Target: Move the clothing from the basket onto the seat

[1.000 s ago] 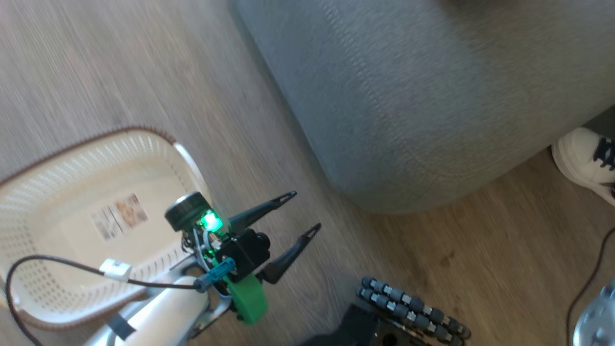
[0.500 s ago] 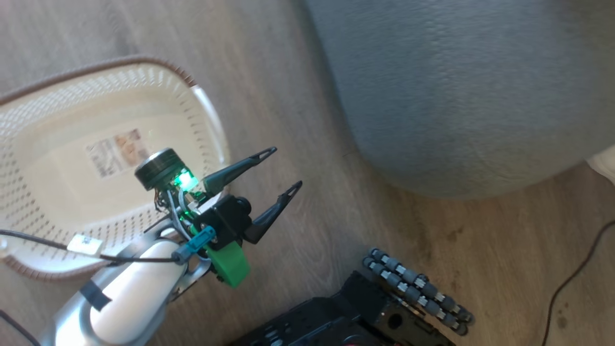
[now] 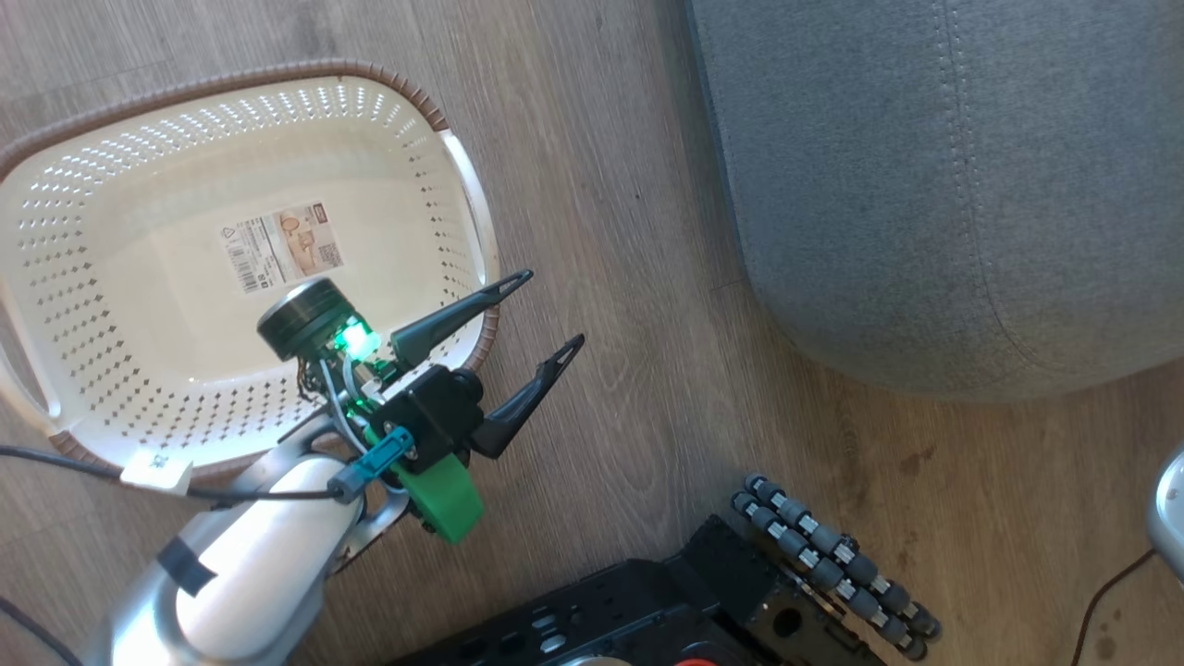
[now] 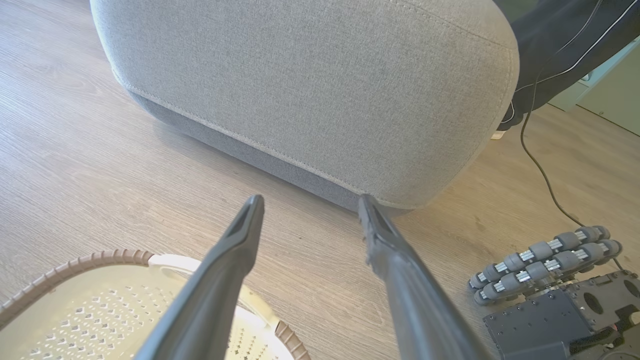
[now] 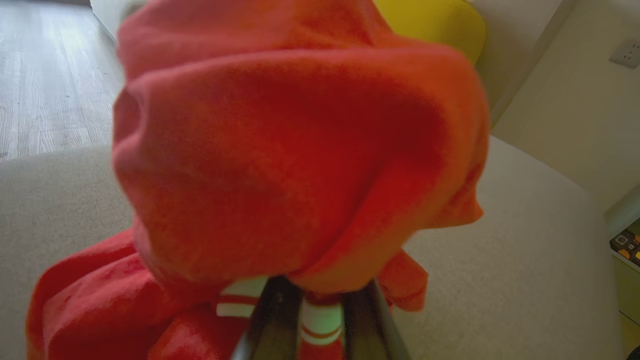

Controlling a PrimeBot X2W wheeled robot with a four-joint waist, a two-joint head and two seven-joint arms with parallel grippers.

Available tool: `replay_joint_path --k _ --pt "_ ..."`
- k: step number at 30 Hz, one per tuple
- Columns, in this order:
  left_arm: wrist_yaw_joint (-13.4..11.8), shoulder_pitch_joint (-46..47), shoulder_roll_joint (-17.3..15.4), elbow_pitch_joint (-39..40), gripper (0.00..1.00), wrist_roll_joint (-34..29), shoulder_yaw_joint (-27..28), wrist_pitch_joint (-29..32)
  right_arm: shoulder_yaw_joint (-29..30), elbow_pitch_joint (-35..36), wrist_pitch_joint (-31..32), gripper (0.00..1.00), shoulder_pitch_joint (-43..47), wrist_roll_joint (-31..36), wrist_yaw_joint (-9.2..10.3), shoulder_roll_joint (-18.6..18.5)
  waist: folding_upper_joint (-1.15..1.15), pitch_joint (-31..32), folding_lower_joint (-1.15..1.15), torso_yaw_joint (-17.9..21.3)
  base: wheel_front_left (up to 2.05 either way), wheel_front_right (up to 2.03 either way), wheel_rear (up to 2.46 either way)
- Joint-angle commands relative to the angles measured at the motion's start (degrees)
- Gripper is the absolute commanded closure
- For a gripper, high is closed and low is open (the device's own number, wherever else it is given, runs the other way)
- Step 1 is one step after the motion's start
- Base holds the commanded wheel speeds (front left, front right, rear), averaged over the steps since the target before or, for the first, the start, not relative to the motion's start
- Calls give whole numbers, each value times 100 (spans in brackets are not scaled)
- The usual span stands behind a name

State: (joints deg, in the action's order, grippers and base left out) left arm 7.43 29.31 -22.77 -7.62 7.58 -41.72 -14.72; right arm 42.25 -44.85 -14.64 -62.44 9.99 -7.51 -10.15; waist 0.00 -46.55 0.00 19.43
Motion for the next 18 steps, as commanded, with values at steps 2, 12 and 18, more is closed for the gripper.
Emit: replay_joint_path --k 2,12,18 --pt "5 -108 -19 171 0 -40 170 -28 -17 -138 -36 100 58 158 2 -111 0 20 0 22 0 0 0" --pt "5 -183 84 137 0 -28 148 -28 -128 -846 -36 100 -142 219 2 -171 0 144 0 59 0 0 0" --pt "5 -284 127 42 0 20 106 -28 -193 -851 -36 0 -18 312 2 -208 0 461 0 38 0 0 0"
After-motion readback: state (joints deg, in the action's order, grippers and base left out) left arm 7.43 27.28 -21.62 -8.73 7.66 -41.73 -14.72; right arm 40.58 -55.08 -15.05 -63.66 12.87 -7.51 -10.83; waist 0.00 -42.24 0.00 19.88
